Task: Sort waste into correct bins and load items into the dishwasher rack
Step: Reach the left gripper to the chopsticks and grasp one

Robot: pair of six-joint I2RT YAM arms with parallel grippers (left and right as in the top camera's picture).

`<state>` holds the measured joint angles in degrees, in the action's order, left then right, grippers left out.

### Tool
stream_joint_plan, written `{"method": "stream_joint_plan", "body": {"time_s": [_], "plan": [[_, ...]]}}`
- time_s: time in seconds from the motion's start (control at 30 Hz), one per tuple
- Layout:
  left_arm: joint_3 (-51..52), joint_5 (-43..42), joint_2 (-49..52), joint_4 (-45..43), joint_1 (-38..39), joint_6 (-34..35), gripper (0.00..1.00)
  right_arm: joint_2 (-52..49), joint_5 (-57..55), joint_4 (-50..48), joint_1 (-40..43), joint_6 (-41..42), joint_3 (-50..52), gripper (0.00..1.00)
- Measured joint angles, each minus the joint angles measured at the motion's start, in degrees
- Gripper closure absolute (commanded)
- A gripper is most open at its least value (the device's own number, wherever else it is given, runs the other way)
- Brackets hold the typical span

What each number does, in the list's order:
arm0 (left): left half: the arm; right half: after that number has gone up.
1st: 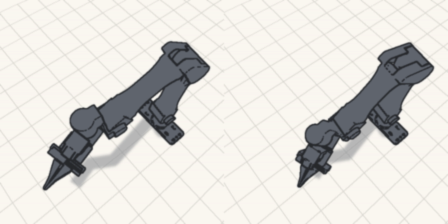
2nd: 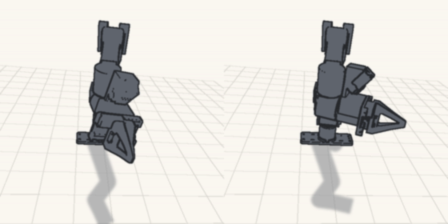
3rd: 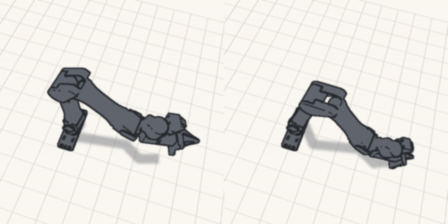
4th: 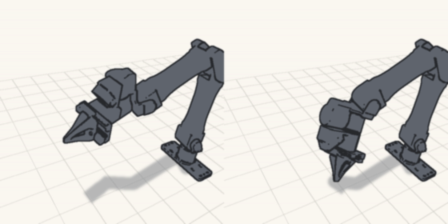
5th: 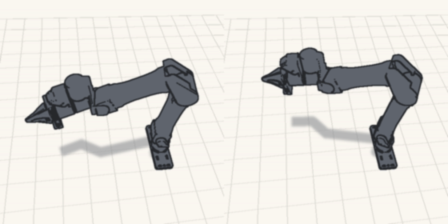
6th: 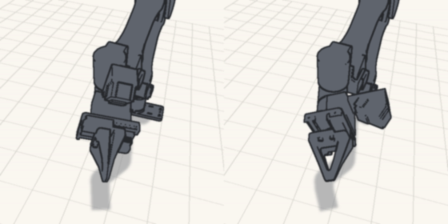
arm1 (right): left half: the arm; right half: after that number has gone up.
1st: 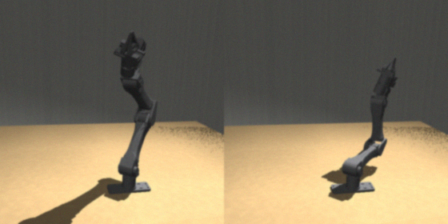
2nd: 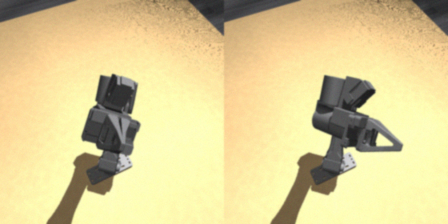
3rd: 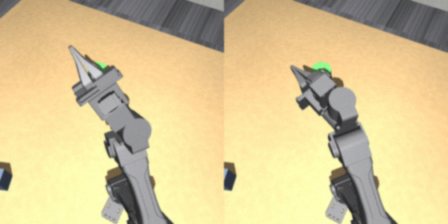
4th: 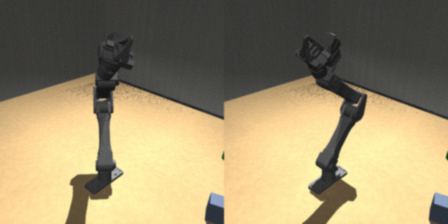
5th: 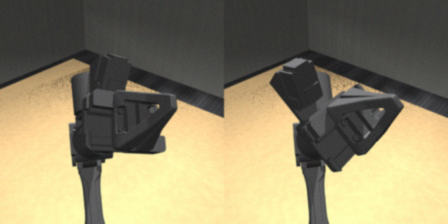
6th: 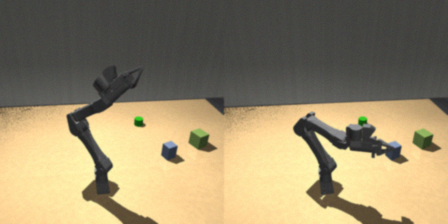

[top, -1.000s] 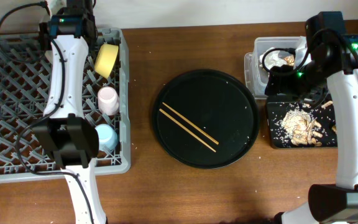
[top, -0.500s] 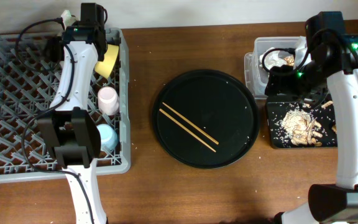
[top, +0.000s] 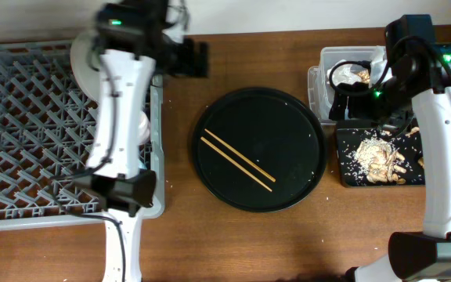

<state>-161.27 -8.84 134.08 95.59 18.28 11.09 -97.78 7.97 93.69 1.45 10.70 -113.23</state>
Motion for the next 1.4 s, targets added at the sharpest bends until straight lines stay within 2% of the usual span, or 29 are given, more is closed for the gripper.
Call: {"method": "stream_joint_plan", "body": {"time_s": [0.13, 0.2, 0.3, 0.4, 0.47, 0.5, 0.73, 0.8, 1.13, 1.3, 1.4], "plan": [[14.40, 3.19, 0.76, -5.57, 8.07, 12.87, 0.01, 0.00, 0.09, 0.48, 0.00, 0.02, 0.00, 0.02], [25.09, 3.45, 0.90, -11.47, 10.25, 24.70, 0.01, 0.00, 0.09, 0.92, 0.00, 0.00, 0.02, 0.02], [37.22, -0.46, 1.36, -21.68, 11.54, 32.57, 0.03, 0.00, 0.09, 1.29, 0.00, 0.02, 0.02, 0.02], [43.41, -2.32, 1.46, -27.10, 12.31, 35.82, 0.04, 0.00, 0.09, 1.51, 0.00, 0.02, 0.02, 0.02], [45.51, -2.56, 1.46, -29.22, 13.44, 37.79, 0.17, 0.00, 0.09, 1.55, 0.00, -0.02, 0.02, 0.01], [45.75, -1.84, 1.46, -30.73, 14.16, 38.51, 0.18, 0.00, 0.09, 1.73, 0.00, 0.00, 0.02, 0.02], [46.75, 3.41, 1.46, -32.92, 17.73, 40.83, 0.21, 0.00, 0.09, 2.47, 0.00, -0.68, 0.02, 0.02], [46.75, 4.28, 1.46, -33.33, 18.05, 41.05, 0.25, 0.00, 0.09, 2.56, 0.00, -0.81, 0.02, 0.02], [46.75, 13.05, 1.49, -30.64, 18.27, 47.71, 0.25, 0.00, 0.09, 2.54, 0.00, -0.85, 0.02, 0.02], [46.64, 13.64, 3.52, -31.98, 19.21, 48.54, 0.34, 0.00, 0.09, 2.54, 0.00, -0.83, 0.02, 0.02], [46.66, 13.60, 3.52, -32.00, 19.23, 48.85, 0.56, 0.00, 0.09, 2.51, 0.00, -0.85, 0.02, 0.02]]}}
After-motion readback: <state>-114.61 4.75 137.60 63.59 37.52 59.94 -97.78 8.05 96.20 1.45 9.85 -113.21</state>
